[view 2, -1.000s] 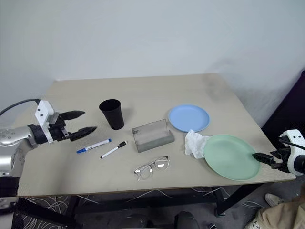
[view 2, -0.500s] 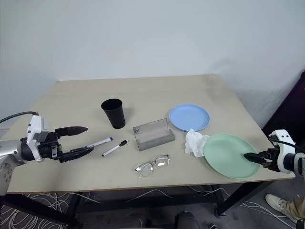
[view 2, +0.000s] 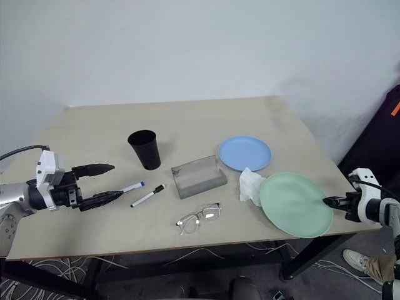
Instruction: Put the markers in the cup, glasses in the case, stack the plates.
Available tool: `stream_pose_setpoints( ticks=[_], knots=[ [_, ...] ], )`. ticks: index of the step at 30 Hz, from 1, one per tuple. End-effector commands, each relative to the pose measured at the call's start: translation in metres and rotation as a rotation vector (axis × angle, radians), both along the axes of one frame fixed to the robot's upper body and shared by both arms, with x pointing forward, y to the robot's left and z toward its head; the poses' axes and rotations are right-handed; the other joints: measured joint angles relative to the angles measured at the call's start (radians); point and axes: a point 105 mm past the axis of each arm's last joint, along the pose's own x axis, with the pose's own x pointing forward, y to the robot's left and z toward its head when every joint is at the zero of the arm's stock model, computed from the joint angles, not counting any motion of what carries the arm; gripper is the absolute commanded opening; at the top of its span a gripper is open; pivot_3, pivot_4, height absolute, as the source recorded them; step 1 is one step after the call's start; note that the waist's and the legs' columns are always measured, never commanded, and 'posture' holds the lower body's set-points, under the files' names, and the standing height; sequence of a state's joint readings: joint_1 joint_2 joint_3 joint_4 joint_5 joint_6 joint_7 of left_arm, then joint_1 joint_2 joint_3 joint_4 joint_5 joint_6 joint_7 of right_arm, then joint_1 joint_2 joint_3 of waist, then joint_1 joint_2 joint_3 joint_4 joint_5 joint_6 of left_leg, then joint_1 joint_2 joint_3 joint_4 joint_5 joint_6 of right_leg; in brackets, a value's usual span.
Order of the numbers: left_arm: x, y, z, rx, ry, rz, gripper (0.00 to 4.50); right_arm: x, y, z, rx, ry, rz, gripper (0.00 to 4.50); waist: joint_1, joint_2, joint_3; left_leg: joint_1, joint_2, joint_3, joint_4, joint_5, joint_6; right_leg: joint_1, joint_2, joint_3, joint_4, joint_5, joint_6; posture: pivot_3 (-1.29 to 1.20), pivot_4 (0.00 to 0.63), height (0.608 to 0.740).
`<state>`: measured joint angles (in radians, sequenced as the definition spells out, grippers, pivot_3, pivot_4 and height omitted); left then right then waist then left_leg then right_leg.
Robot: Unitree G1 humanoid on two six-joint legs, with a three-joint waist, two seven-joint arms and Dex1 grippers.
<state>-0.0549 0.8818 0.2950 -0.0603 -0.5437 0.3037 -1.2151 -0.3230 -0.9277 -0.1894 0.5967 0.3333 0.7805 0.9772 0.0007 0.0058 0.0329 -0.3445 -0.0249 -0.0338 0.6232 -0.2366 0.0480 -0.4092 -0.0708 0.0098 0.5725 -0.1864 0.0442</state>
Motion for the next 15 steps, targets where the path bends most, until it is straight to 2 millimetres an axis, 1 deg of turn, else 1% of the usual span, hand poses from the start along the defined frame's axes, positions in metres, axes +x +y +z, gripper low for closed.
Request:
stream_pose_setpoints(
  ticks=[1,3,6,9,11,15],
  knots=[
    [0.004,-0.003,0.011,0.014,-0.059,-0.009,4.50,0.011,-0.005,0.020,0.073,-0.087,-0.060,0.02,0.000,0.000,0.000,0.000,0.000,0.000,0.000,0.000,0.000,0.000,0.000,0.000,0.000,0.000,0.000,0.00,0.000,0.732],
    [0.005,-0.004,0.011,0.015,-0.060,-0.007,4.50,0.014,-0.005,0.027,0.121,-0.115,-0.078,0.02,0.000,0.001,0.000,0.000,0.000,0.001,0.000,0.000,0.001,0.000,0.000,0.001,0.000,0.000,0.000,0.00,0.000,0.732],
    [0.006,-0.003,0.011,0.016,-0.062,-0.005,4.50,0.021,-0.002,0.043,0.212,-0.168,-0.100,0.02,-0.001,0.002,0.000,0.000,0.000,0.002,0.001,-0.001,0.001,-0.001,0.000,0.001,0.000,0.000,0.000,0.00,0.000,0.732],
    [0.008,-0.004,0.011,0.017,-0.067,-0.001,4.50,0.033,0.005,0.058,0.257,-0.226,-0.104,0.02,-0.001,0.002,0.001,0.000,0.001,0.003,0.001,-0.001,0.001,-0.001,0.001,0.001,0.000,0.000,0.000,0.00,0.000,0.732],
    [0.009,-0.004,0.012,0.017,-0.070,0.001,4.50,0.043,0.017,0.067,0.289,-0.249,-0.089,0.02,-0.001,0.002,0.001,0.001,0.002,0.004,0.001,-0.001,0.001,-0.001,0.001,0.001,0.000,0.000,0.000,0.00,0.000,0.732],
    [0.010,-0.004,0.012,0.019,-0.075,0.005,4.50,0.069,0.055,0.089,0.354,-0.273,-0.053,0.02,-0.003,0.002,0.002,-0.001,0.006,0.010,0.001,-0.001,0.000,-0.002,0.001,0.000,0.000,0.000,0.000,0.00,0.000,0.732]
  ],
)
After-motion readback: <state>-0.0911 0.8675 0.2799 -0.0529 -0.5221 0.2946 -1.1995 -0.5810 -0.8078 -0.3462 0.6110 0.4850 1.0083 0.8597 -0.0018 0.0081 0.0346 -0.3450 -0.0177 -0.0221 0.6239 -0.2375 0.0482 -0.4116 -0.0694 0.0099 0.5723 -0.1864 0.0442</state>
